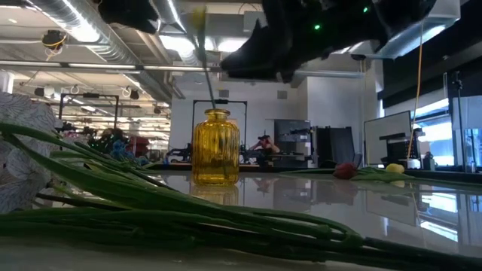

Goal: Sort flowers into vase by color
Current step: Put the yellow tulip into the yellow flower vase

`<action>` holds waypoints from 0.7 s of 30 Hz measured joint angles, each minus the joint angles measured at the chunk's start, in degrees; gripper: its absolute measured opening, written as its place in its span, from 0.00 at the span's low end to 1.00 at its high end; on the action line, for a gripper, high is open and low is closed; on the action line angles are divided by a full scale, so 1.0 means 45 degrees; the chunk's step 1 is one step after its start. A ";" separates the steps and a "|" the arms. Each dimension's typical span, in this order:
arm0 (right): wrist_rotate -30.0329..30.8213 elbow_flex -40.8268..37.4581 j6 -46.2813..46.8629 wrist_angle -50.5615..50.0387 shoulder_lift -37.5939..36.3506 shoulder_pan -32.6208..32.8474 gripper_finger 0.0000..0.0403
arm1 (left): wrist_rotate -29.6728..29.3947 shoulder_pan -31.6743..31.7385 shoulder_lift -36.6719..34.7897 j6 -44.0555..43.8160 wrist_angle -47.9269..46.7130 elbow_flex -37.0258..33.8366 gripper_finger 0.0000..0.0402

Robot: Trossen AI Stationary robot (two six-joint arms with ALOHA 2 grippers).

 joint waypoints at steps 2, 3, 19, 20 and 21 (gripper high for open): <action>-0.0004 -0.0005 0.0267 -0.1381 -0.0673 0.0000 0.54 | -0.0014 -0.0114 0.0007 -0.0229 0.0238 -0.0522 0.63; -0.0023 0.0000 0.0459 -0.2063 -0.1029 0.0000 0.57 | -0.0030 -0.0136 0.0012 -0.0330 0.0392 -0.0844 0.63; 0.2700 0.0000 0.6942 -0.8954 -0.3432 -0.3485 0.65 | -0.0122 -0.0184 0.0007 -0.1932 0.0470 -0.2983 0.62; 0.2934 0.0000 0.7412 -0.9271 -0.3432 -0.4081 0.64 | -0.0159 -0.0184 0.0007 -0.1935 0.0469 -0.2983 0.62; 0.3084 0.0000 0.7843 -0.9462 -0.3432 -0.4746 0.63 | -0.0194 -0.0183 0.0007 -0.1936 0.0469 -0.2983 0.62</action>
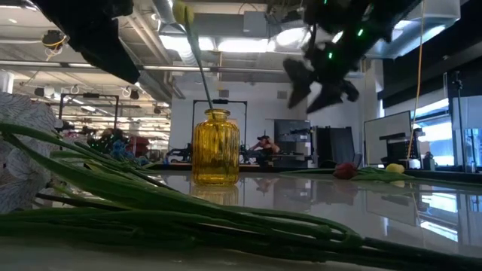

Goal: Sort flowers into vase by color
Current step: Put the yellow tulip into the yellow flower vase

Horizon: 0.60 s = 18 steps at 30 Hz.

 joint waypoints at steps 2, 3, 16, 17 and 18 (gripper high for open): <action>0.0074 0.0000 0.0863 -0.0270 0.0005 -0.1362 0.61 | -0.0007 0.0003 0.0000 -0.0004 -0.0004 0.0000 0.62; -0.0011 0.0004 0.1201 -0.0366 0.0105 -0.2037 0.61 | -0.0009 0.0003 0.0000 -0.0009 0.0000 0.0000 0.62; -0.1848 0.0005 0.7136 -0.2467 0.2197 -0.6920 0.50 | -0.0055 0.0003 0.0000 -0.0014 0.0039 -0.0002 0.62; -0.2104 0.0005 0.7588 -0.2464 0.2412 -0.7002 0.50 | -0.0055 0.0003 0.0000 -0.0014 0.0037 0.0000 0.62; -0.2380 0.0005 0.8004 -0.2434 0.2625 -0.7046 0.49 | -0.0048 0.0003 0.0000 -0.0014 0.0036 0.0000 0.62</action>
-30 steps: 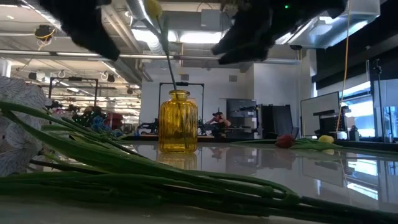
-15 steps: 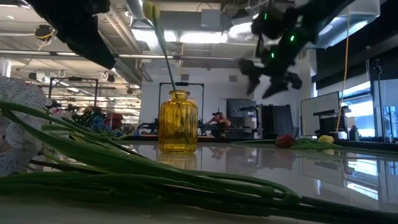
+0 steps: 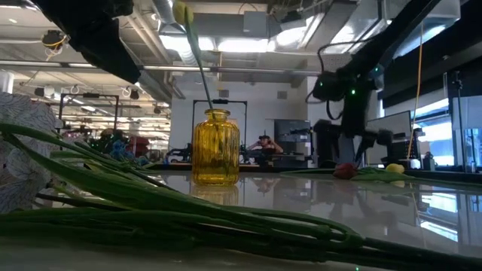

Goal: Sort flowers into vase by color
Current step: Put the yellow tulip into the yellow flower vase

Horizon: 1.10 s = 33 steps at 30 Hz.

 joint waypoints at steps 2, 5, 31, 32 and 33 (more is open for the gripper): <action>-0.0459 0.0000 0.0740 0.0000 0.0384 0.0017 0.49 | 0.0093 0.0000 0.0000 -0.0001 -0.0001 0.0000 0.62; -0.0664 0.0000 0.1953 0.0049 0.0846 0.0083 0.49 | 0.0133 0.0000 0.0000 0.0034 -0.0005 0.0000 0.62; 0.0477 -0.0005 0.7670 -0.3538 0.0469 0.2840 0.49 | 0.1357 0.0000 0.0000 -0.0351 -0.0287 -0.0005 0.63; 0.0519 -0.0005 0.7678 -0.3597 0.0469 0.2954 0.49 | 0.1357 0.0000 0.0000 -0.0301 -0.0270 -0.0005 0.63; 0.0739 0.0056 0.7679 -0.3802 0.0440 0.3073 0.49 | 0.1353 0.0000 0.0000 -0.0139 -0.0209 -0.0005 0.63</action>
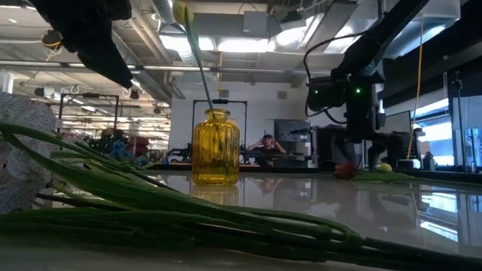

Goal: Sort flowers into vase by color
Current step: Put the yellow tulip into the yellow flower vase

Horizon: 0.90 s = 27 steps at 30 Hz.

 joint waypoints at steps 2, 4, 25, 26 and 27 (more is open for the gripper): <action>0.0618 0.0381 0.0040 -0.1001 -0.0104 0.0185 0.49 | -0.0005 0.0041 0.0000 0.0404 0.0221 0.0000 0.63; 0.0738 0.0687 0.0026 -0.1585 -0.0113 0.0173 0.49 | -0.0008 0.0115 0.0000 0.0700 0.0439 0.0000 0.63; 0.1283 0.0654 -0.0370 -0.0670 0.1981 0.0027 0.05 | 0.0729 -0.0533 -0.0917 0.2050 0.0721 -0.0010 0.57; 0.1469 0.0669 -0.0551 -0.0664 0.1991 0.0135 0.04 | 0.0764 -0.0720 -0.1143 0.2025 0.0792 -0.0010 0.56; 0.1697 0.0748 -0.0738 -0.0632 0.2009 0.0252 0.04 | 0.0766 -0.0917 -0.1388 0.2016 0.0983 -0.0010 0.55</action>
